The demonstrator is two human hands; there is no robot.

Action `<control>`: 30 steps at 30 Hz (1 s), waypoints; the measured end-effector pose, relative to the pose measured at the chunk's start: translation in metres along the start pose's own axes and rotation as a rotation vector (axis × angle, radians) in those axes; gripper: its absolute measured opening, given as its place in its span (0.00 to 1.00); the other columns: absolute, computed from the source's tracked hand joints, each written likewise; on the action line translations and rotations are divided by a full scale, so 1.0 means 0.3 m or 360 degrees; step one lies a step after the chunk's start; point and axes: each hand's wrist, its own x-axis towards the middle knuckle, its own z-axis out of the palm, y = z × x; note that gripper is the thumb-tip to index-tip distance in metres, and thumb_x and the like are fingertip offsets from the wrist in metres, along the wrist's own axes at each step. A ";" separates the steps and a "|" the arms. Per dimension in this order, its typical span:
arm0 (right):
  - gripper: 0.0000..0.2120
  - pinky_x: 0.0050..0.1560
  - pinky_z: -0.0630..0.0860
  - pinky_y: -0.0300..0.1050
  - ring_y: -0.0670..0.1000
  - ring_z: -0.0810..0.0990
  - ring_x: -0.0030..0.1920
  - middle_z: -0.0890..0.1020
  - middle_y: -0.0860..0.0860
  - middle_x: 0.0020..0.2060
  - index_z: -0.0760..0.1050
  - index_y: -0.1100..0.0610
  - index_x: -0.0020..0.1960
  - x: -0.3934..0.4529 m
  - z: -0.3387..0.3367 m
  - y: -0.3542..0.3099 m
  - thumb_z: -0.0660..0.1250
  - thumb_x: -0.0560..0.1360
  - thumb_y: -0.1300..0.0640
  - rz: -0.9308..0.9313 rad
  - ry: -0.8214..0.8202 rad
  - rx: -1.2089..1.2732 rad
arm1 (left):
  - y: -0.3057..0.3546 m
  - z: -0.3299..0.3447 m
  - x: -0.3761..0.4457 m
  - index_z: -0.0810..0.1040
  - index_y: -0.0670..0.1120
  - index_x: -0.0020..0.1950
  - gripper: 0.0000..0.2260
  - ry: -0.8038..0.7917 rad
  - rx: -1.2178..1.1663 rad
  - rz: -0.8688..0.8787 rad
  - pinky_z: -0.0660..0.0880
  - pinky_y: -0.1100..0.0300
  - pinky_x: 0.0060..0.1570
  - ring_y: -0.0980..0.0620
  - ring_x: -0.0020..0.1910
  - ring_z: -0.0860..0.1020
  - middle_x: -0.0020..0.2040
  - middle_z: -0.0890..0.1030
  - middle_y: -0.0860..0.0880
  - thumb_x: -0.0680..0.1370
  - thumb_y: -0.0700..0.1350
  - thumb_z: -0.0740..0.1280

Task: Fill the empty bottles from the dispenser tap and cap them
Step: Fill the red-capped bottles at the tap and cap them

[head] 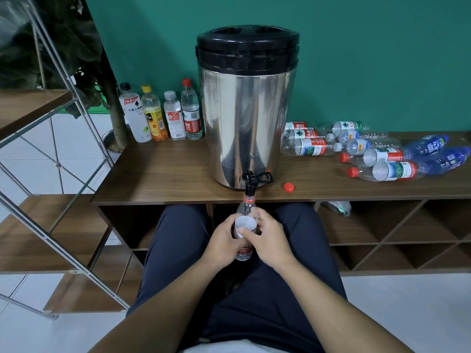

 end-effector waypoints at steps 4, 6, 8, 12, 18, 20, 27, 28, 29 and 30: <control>0.18 0.62 0.84 0.59 0.48 0.88 0.56 0.89 0.45 0.53 0.81 0.45 0.60 -0.001 -0.001 -0.001 0.81 0.73 0.53 0.0003 0.0005 0.0001 | 0.000 -0.001 0.000 0.82 0.52 0.69 0.26 -0.0008 0.0005 0.0007 0.82 0.60 0.59 0.52 0.58 0.87 0.58 0.88 0.52 0.75 0.32 0.76; 0.17 0.62 0.84 0.58 0.48 0.88 0.55 0.89 0.45 0.52 0.81 0.45 0.60 -0.001 -0.001 -0.002 0.82 0.74 0.54 0.0006 0.0008 -0.0009 | -0.003 -0.001 0.002 0.82 0.52 0.69 0.26 -0.0005 0.0006 0.0008 0.81 0.60 0.58 0.52 0.57 0.87 0.58 0.88 0.52 0.75 0.31 0.76; 0.16 0.61 0.84 0.59 0.49 0.88 0.54 0.89 0.46 0.52 0.81 0.46 0.58 -0.001 -0.002 -0.002 0.81 0.74 0.54 0.0007 0.0011 -0.0021 | -0.002 0.000 0.001 0.82 0.52 0.69 0.26 -0.0001 0.0010 0.0012 0.81 0.60 0.58 0.52 0.57 0.87 0.58 0.88 0.52 0.75 0.31 0.76; 0.17 0.61 0.85 0.61 0.50 0.88 0.54 0.89 0.46 0.52 0.81 0.46 0.59 -0.001 -0.001 -0.001 0.81 0.73 0.51 0.0012 -0.0002 -0.0018 | -0.003 0.000 0.001 0.82 0.52 0.69 0.26 -0.0002 0.0014 0.0013 0.82 0.60 0.58 0.52 0.57 0.87 0.58 0.88 0.52 0.75 0.32 0.76; 0.17 0.62 0.85 0.61 0.49 0.88 0.55 0.89 0.46 0.52 0.81 0.45 0.59 -0.003 -0.002 -0.002 0.81 0.73 0.52 0.0012 -0.0005 0.0009 | -0.003 0.001 0.001 0.82 0.53 0.69 0.25 0.0006 0.0017 0.0006 0.82 0.60 0.58 0.53 0.57 0.86 0.58 0.88 0.53 0.75 0.33 0.76; 0.18 0.62 0.85 0.60 0.49 0.88 0.55 0.89 0.45 0.53 0.81 0.45 0.60 -0.004 -0.002 -0.003 0.81 0.73 0.53 0.0019 -0.0004 0.0011 | -0.002 0.002 0.001 0.82 0.52 0.68 0.25 0.0012 0.0012 0.0001 0.82 0.59 0.58 0.52 0.56 0.87 0.57 0.88 0.52 0.75 0.32 0.76; 0.18 0.61 0.85 0.62 0.50 0.88 0.55 0.89 0.46 0.52 0.80 0.47 0.58 -0.002 -0.002 -0.002 0.80 0.71 0.49 0.0018 -0.0008 -0.0002 | -0.005 0.001 0.001 0.82 0.53 0.68 0.25 0.0007 0.0018 -0.0001 0.84 0.54 0.60 0.52 0.57 0.87 0.58 0.88 0.52 0.75 0.33 0.76; 0.18 0.61 0.85 0.62 0.50 0.88 0.55 0.89 0.46 0.52 0.81 0.47 0.59 -0.001 -0.001 -0.001 0.80 0.72 0.49 0.0015 -0.0007 -0.0001 | -0.004 0.002 0.001 0.82 0.53 0.68 0.25 0.0008 0.0015 0.0001 0.83 0.54 0.60 0.52 0.57 0.87 0.58 0.88 0.52 0.75 0.33 0.76; 0.18 0.61 0.85 0.62 0.50 0.88 0.55 0.89 0.46 0.52 0.81 0.47 0.59 -0.001 -0.001 0.000 0.81 0.72 0.50 0.0012 -0.0004 0.0002 | -0.002 0.002 0.001 0.82 0.53 0.68 0.25 0.0009 0.0011 0.0002 0.83 0.55 0.59 0.52 0.57 0.87 0.58 0.88 0.52 0.75 0.33 0.75; 0.18 0.60 0.85 0.62 0.50 0.88 0.55 0.89 0.46 0.52 0.81 0.47 0.59 0.000 0.000 0.001 0.81 0.72 0.50 0.0011 -0.0001 0.0005 | -0.002 0.003 0.000 0.82 0.53 0.68 0.25 0.0010 0.0009 0.0004 0.83 0.56 0.59 0.52 0.57 0.87 0.57 0.88 0.52 0.75 0.32 0.75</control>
